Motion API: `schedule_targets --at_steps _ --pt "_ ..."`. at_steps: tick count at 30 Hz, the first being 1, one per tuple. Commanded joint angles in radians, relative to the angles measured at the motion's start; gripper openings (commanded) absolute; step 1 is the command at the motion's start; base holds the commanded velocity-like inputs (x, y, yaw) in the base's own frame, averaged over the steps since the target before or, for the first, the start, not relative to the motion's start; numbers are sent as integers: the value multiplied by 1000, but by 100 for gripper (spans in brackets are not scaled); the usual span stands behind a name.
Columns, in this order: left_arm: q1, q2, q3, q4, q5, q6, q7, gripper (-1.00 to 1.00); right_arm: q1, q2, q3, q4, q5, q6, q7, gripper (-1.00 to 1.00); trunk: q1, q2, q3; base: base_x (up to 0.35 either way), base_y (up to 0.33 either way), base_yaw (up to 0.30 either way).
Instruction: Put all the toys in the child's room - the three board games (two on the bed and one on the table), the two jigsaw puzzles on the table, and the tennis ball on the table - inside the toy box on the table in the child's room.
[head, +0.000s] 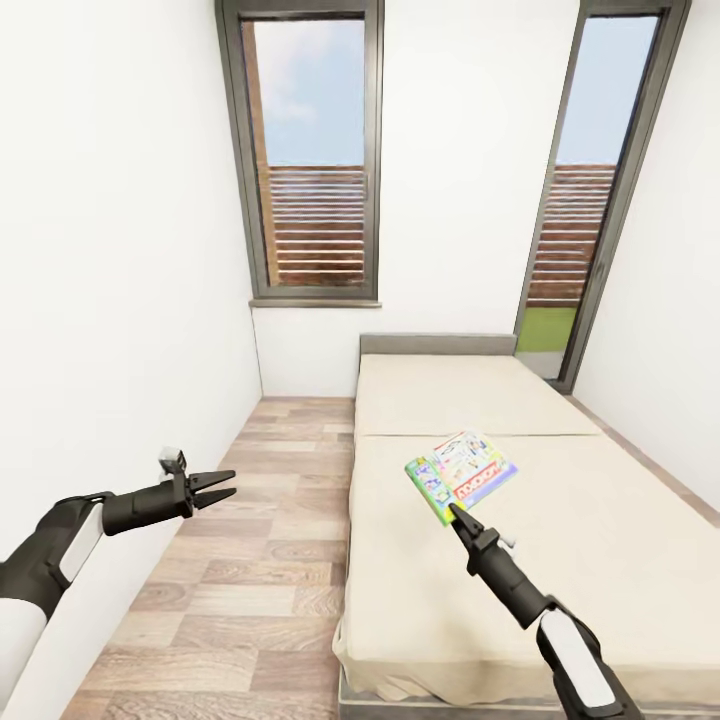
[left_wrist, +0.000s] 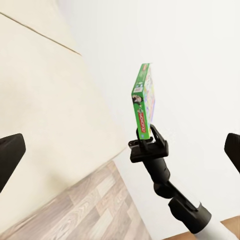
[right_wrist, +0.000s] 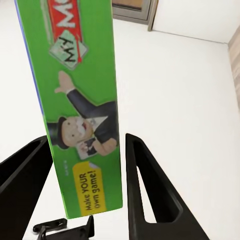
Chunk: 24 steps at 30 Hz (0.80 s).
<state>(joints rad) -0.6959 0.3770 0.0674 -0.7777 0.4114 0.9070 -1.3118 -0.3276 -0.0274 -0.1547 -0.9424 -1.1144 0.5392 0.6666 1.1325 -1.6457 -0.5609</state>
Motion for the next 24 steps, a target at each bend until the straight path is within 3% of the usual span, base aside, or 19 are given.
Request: schedule_targets --at_steps 1,8,24 --pt "0 0 0 0 3 8 -1 100 -3 -1 -1 -2 -1 10 -4 -100 -4 7 2 0 0 0" --pt "0 -1 1 0 3 9 -1 100 -12 -33 4 -15 5 49 -48 -100 -31 56 24 0 0 0" --pt "-1 -1 0 0 3 7 -1 100 1 -37 1 -80 4 68 -38 -100 -92 168 74 0 0 -17"
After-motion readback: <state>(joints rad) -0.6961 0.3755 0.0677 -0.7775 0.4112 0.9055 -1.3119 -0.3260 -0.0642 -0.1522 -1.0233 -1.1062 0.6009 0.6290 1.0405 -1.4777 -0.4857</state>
